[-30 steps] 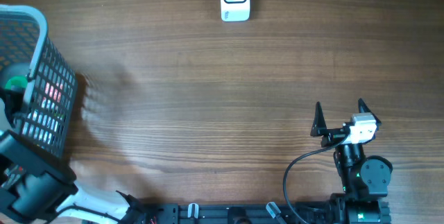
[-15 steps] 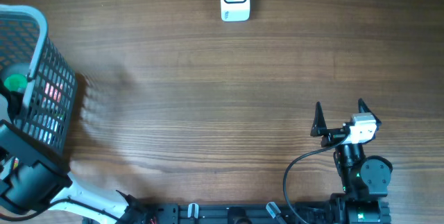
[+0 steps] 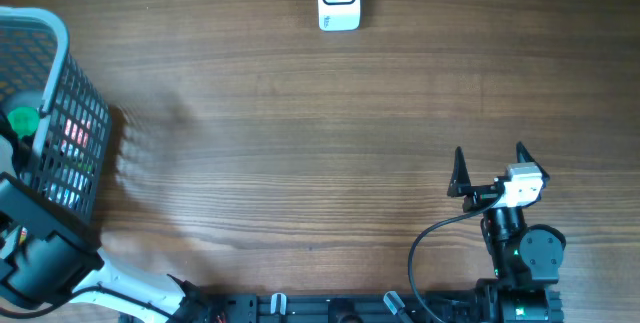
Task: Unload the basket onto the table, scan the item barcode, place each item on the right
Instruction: 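Grasp the white Beiersdorf package with the left gripper and lift, then carry the white package out and set it on the table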
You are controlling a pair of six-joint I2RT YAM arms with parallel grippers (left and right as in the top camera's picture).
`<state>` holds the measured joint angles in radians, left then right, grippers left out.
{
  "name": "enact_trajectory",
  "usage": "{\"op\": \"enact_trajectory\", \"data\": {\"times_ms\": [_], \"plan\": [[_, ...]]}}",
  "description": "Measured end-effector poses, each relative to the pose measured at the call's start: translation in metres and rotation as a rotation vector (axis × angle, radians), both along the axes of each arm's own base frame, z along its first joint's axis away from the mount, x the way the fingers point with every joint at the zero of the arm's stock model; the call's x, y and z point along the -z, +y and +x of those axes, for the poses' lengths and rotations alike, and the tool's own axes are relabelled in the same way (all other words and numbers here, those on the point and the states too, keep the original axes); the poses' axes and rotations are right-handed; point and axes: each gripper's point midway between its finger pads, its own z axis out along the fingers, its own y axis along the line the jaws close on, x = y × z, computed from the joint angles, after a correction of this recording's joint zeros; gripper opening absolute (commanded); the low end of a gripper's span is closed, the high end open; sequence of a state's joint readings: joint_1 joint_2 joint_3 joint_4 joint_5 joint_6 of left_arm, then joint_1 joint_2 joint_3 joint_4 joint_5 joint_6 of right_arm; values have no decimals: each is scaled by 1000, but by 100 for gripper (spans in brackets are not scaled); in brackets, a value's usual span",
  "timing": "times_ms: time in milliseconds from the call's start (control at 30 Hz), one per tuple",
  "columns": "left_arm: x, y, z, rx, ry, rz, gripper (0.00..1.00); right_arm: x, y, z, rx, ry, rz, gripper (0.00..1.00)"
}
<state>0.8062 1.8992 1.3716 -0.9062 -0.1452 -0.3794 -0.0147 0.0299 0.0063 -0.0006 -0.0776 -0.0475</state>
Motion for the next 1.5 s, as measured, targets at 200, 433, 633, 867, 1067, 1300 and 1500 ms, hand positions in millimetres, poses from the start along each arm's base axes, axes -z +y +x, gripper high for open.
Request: {"op": "enact_trajectory", "data": {"times_ms": [200,433,633,867,1067,1300,1500], "plan": [[-38,5,0,-3,24,-7,53,0,0,0,0,0,0,100],[-115,22,9,-11,-4,71,53,0,0,0,0,0,0,100],[-178,24,17,-36,-116,142,56,0,0,0,0,0,0,100],[-261,-13,26,20,-375,224,58,0,0,0,0,0,0,100],[-330,-80,31,140,-594,277,58,0,0,0,0,0,0,100],[-340,-190,53,339,-684,86,54,0,0,0,0,0,0,100],[-310,-279,76,458,-629,-102,55,0,0,0,0,0,0,100]]}}
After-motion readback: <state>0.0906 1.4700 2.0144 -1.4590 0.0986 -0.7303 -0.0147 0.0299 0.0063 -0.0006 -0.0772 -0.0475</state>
